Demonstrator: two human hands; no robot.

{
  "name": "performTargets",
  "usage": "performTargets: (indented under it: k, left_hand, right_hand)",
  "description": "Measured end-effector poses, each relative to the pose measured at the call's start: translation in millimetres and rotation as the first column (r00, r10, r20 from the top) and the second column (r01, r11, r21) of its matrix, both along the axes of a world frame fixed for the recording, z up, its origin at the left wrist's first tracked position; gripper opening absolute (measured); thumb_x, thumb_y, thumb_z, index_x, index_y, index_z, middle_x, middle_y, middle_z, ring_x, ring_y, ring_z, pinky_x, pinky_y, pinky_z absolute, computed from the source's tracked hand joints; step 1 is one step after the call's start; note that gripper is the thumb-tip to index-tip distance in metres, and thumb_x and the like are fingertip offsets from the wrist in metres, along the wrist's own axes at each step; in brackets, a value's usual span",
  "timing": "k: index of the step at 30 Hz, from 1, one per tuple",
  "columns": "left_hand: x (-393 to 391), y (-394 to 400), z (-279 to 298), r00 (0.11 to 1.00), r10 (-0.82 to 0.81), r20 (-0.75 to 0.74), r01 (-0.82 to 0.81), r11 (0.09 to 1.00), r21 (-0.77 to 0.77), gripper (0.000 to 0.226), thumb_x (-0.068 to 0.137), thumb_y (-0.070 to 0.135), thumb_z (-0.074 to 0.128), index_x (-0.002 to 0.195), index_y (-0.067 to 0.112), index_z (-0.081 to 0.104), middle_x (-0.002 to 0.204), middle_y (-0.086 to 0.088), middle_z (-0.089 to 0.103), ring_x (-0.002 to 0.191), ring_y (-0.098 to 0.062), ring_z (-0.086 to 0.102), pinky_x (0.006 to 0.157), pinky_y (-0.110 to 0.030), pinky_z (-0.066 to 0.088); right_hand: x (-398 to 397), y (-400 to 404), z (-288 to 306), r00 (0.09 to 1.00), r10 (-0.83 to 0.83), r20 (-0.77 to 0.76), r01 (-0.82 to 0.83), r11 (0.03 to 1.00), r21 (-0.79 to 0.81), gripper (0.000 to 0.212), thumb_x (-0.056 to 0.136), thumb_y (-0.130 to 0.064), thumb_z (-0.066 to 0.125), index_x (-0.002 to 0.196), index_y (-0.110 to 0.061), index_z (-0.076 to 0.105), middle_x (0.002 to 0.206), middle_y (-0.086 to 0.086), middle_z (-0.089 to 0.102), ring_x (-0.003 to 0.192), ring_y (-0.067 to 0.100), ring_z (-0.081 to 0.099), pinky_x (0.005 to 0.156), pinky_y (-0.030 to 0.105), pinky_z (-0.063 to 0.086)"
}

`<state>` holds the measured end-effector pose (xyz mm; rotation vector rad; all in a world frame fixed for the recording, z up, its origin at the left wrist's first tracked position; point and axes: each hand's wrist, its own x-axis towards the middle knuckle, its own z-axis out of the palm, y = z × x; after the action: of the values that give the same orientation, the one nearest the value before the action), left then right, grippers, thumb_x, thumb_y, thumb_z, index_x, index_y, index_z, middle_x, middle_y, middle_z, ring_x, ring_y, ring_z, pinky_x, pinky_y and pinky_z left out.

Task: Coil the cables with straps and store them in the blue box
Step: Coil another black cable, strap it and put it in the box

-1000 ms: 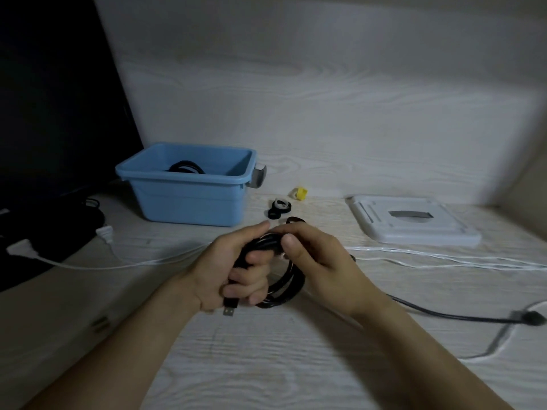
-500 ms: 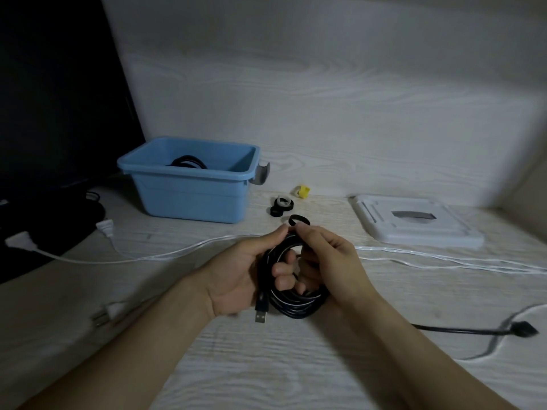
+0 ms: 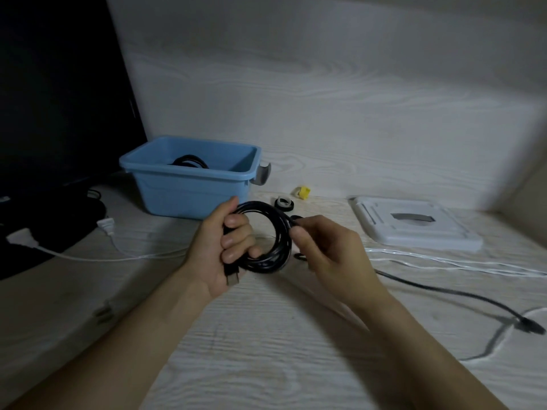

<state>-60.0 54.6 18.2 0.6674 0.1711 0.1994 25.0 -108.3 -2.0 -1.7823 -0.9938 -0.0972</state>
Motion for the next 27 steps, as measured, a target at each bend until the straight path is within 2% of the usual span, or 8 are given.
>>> performTargets:
  k: [2,6,12,15,20,22,24,27]
  left_hand:
    - [0,3,-1,0.997,0.077,0.0,-0.076,0.995,-0.057,0.05,0.097,0.039,0.049,0.051,0.022,0.039,0.033,0.009,0.024,0.024,-0.007,0.024,0.041,-0.018,0.043]
    - [2,12,1,0.973,0.231,0.022,-0.225,0.963,-0.147,0.052,0.099,0.038,0.048,0.05,0.023,0.039,0.036,0.009,0.026,0.028,-0.008,0.025,0.045,-0.018,0.047]
    - [2,34,5,0.904,0.427,-0.02,-0.421,0.881,-0.217,0.048,0.101,0.039,0.045,0.056,0.023,0.035,0.04,0.01,0.025,0.031,-0.008,0.025,0.048,-0.016,0.049]
    - [0,31,5,0.93,0.366,0.024,-0.359,0.921,-0.15,0.049,0.1,0.039,0.046,0.055,0.023,0.036,0.039,0.01,0.025,0.03,-0.008,0.024,0.045,-0.016,0.045]
    - [-4,12,10,0.989,0.083,0.124,-0.089,0.995,0.047,0.053,0.098,0.04,0.044,0.048,0.023,0.039,0.032,0.009,0.023,0.023,-0.008,0.022,0.036,-0.018,0.037]
    - [-4,9,10,0.991,0.037,0.128,-0.05,0.994,0.094,0.053,0.098,0.04,0.044,0.048,0.023,0.039,0.031,0.009,0.024,0.023,-0.007,0.023,0.036,-0.02,0.036]
    - [-4,9,9,0.992,0.028,0.122,-0.04,0.994,0.098,0.053,0.098,0.04,0.045,0.048,0.023,0.04,0.031,0.009,0.024,0.024,-0.006,0.023,0.036,-0.02,0.037]
    - [-4,12,10,0.991,0.087,0.104,-0.095,0.993,0.076,0.053,0.097,0.04,0.046,0.048,0.023,0.04,0.032,0.009,0.024,0.024,-0.007,0.022,0.037,-0.019,0.037]
  right_hand:
    - [5,-2,2,0.993,-0.039,0.108,0.052,0.992,-0.115,0.008,0.095,-0.041,0.062,0.088,-0.036,0.062,0.064,0.002,0.064,0.058,0.017,0.061,0.057,0.036,0.049]
    - [20,-10,1,0.961,-0.126,0.246,0.196,0.938,-0.286,0.03,0.097,-0.037,0.059,0.072,-0.02,0.06,0.052,-0.005,0.052,0.05,0.013,0.046,0.053,0.031,0.036]
    - [34,-27,3,0.993,-0.058,0.099,0.085,0.951,-0.296,0.017,0.096,-0.031,0.06,0.09,-0.017,0.069,0.078,0.004,0.068,0.071,0.02,0.063,0.07,0.042,0.053]
    - [18,-18,3,0.999,-0.008,-0.037,0.003,0.991,-0.133,0.019,0.095,-0.038,0.06,0.105,-0.022,0.064,0.098,-0.002,0.064,0.089,0.012,0.063,0.078,0.032,0.054]
    - [-5,-6,-3,0.949,0.153,-0.275,-0.16,0.987,-0.004,0.06,0.085,-0.058,0.062,0.138,-0.036,0.046,0.124,-0.009,0.06,0.114,0.008,0.06,0.091,0.027,0.053]
    - [-6,-4,0,0.881,0.237,-0.41,-0.221,0.971,0.086,0.059,0.083,-0.046,0.07,0.136,-0.028,0.05,0.118,0.0,0.066,0.105,0.018,0.067,0.091,0.038,0.055]
    - [-7,-2,3,0.781,0.329,-0.532,-0.229,0.942,0.246,0.053,0.084,-0.014,0.076,0.131,-0.018,0.052,0.109,0.01,0.067,0.094,0.025,0.069,0.089,0.047,0.057]
    - [-1,-7,11,0.721,0.39,-0.572,-0.176,0.903,0.393,0.063,0.073,0.018,0.072,0.125,-0.013,0.053,0.096,0.012,0.065,0.078,0.021,0.064,0.062,0.031,0.055]
